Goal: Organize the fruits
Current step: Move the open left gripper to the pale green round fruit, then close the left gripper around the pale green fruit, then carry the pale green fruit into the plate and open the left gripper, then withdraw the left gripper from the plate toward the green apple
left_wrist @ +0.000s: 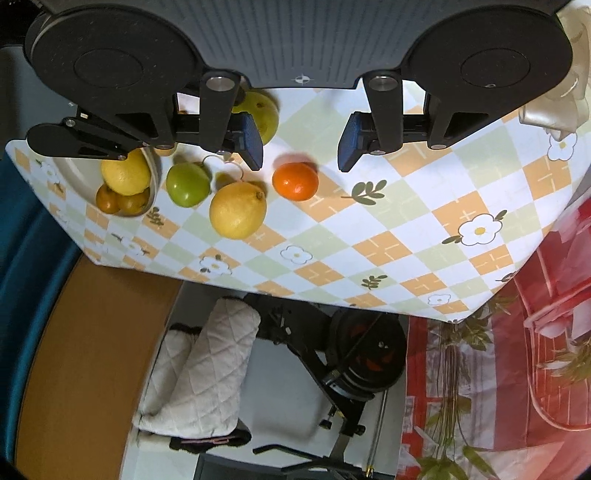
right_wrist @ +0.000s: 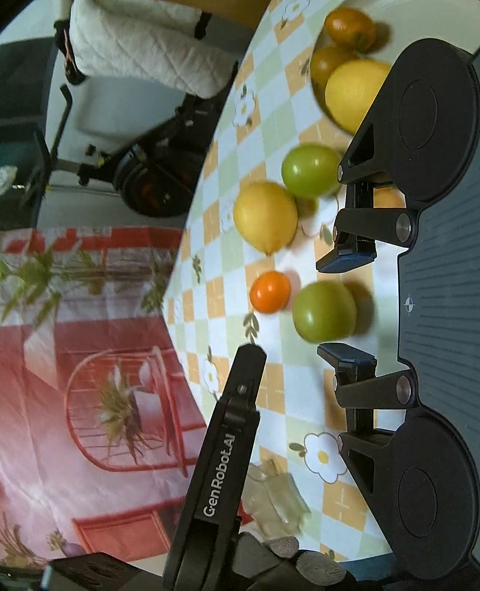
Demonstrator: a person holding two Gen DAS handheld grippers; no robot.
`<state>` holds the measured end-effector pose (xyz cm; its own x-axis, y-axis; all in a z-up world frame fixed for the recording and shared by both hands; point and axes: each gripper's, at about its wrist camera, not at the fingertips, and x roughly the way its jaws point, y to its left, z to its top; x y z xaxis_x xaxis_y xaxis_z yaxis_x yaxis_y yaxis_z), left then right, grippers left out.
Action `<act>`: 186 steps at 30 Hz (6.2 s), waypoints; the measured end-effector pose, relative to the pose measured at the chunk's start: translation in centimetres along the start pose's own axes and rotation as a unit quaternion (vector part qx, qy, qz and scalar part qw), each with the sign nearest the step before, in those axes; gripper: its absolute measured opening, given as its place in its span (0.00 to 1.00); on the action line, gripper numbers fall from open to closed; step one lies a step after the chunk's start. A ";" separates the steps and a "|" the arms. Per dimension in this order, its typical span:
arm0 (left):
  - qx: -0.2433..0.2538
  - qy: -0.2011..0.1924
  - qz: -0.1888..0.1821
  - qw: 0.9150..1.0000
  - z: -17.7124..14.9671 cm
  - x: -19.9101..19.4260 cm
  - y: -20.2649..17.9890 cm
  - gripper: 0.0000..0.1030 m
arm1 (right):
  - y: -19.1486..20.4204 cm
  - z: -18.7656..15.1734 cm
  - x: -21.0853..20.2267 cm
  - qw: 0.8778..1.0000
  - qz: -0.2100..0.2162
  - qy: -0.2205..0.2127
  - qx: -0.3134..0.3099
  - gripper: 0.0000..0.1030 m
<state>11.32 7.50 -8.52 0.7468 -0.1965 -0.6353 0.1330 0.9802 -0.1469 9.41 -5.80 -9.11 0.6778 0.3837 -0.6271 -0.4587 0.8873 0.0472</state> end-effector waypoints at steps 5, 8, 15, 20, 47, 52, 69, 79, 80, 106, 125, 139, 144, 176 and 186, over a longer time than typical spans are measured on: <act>-0.005 0.015 -0.006 1.000 0.0 0.6 0.4 0.47 | -0.2 0.3 0.9 1.000 -0.001 0.009 0.010 0.40; 0.001 0.025 -0.015 1.000 0.1 0.9 0.3 0.47 | -0.2 0.5 1.6 1.000 0.003 0.016 0.008 0.40; -0.003 0.047 -0.046 0.998 0.1 1.8 0.0 0.47 | -0.6 0.4 2.6 0.999 0.009 0.026 0.019 0.40; 0.013 0.066 -0.064 0.996 -0.3 2.7 -0.9 0.47 | -1.0 0.3 2.9 0.999 0.014 0.028 0.034 0.40; 0.027 0.075 -0.066 0.995 -0.5 3.5 -2.9 0.47 | -1.9 -0.2 1.5 0.997 0.029 0.013 0.063 0.38; 0.046 0.067 -0.074 0.994 0.0 3.0 -4.9 0.47 | -2.8 -0.4 -0.5 0.997 0.016 -0.008 0.070 0.38; 0.133 0.042 -0.121 0.983 1.9 4.2 -15.8 0.47 | -10.4 -2.7 -7.9 0.988 -0.067 -0.077 0.118 0.38; 0.176 0.056 -0.150 0.971 1.8 7.6 -21.1 0.47 | -15.6 -5.3 -9.5 0.977 -0.113 -0.083 0.161 0.38; 0.180 0.058 -0.151 0.970 1.8 7.8 -21.6 0.47 | -16.1 -5.6 -9.5 0.976 -0.117 -0.083 0.165 0.38; 0.198 0.092 -0.152 0.964 1.6 12.2 -25.1 0.48 | -20.3 -7.6 -7.8 0.964 -0.171 -0.050 0.200 0.38; 0.194 0.085 -0.149 0.966 1.8 11.4 -25.4 0.47 | -20.0 -6.7 -8.4 0.963 -0.186 -0.048 0.192 0.39; 0.161 0.043 -0.156 0.974 3.3 7.5 -22.4 0.48 | -18.0 -5.2 -10.7 0.963 -0.195 -0.062 0.176 0.40; 0.152 0.026 -0.148 0.977 3.9 5.9 -19.9 0.48 | -16.9 -4.4 -10.9 0.965 -0.192 -0.063 0.165 0.40; 0.042 0.027 -0.098 0.994 4.5 4.7 -4.5 0.47 | -8.3 2.1 -0.9 0.996 -0.090 0.013 0.021 0.40; 0.013 0.061 -0.135 0.989 3.2 7.1 -5.1 0.46 | -7.8 2.5 2.2 0.995 -0.086 0.051 -0.026 0.43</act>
<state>18.02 1.20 -9.80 0.5980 -0.4505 -0.6629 0.3343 0.8919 -0.3046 15.90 -11.29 -8.92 0.6880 0.1977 -0.6982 -0.3723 0.9221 -0.1058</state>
